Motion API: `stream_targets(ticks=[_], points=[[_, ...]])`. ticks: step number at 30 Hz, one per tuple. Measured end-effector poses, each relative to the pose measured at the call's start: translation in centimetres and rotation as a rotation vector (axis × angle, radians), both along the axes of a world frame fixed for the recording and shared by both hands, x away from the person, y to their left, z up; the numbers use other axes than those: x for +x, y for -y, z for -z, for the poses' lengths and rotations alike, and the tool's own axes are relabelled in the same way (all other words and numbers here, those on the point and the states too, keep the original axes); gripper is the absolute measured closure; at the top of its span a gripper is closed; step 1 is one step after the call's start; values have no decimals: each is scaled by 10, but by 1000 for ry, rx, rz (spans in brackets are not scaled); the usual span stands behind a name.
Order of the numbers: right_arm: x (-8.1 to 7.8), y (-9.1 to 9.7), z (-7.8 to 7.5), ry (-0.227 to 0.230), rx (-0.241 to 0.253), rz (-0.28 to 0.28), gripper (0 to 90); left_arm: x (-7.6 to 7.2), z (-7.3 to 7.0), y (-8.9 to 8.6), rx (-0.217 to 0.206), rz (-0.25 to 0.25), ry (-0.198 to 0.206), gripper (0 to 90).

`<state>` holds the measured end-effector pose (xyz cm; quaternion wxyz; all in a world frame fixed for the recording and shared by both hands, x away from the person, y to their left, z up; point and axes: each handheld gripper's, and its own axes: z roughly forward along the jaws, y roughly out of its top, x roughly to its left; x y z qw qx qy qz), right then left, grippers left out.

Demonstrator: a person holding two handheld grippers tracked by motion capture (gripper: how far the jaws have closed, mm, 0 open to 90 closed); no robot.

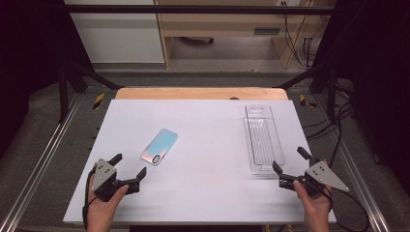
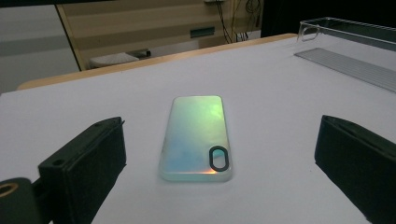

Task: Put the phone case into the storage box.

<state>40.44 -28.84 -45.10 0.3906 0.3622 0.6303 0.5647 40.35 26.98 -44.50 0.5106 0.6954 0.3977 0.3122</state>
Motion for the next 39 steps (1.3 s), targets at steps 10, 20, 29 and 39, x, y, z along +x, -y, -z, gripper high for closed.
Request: stream_targets(ticks=[10,20,29,39], points=[[0,3,2,0,3,9,24,19,-11,11,51,32,-67,25],[1,5,2,-1,5,23,25,35,-20,26,110,64,-96,34],[-6,9,0,13,1,90,16,66,-27,37,157,81,-132,52],[-7,2,-2,12,-25,88,18,108,-25,34,162,76,-196,141]])
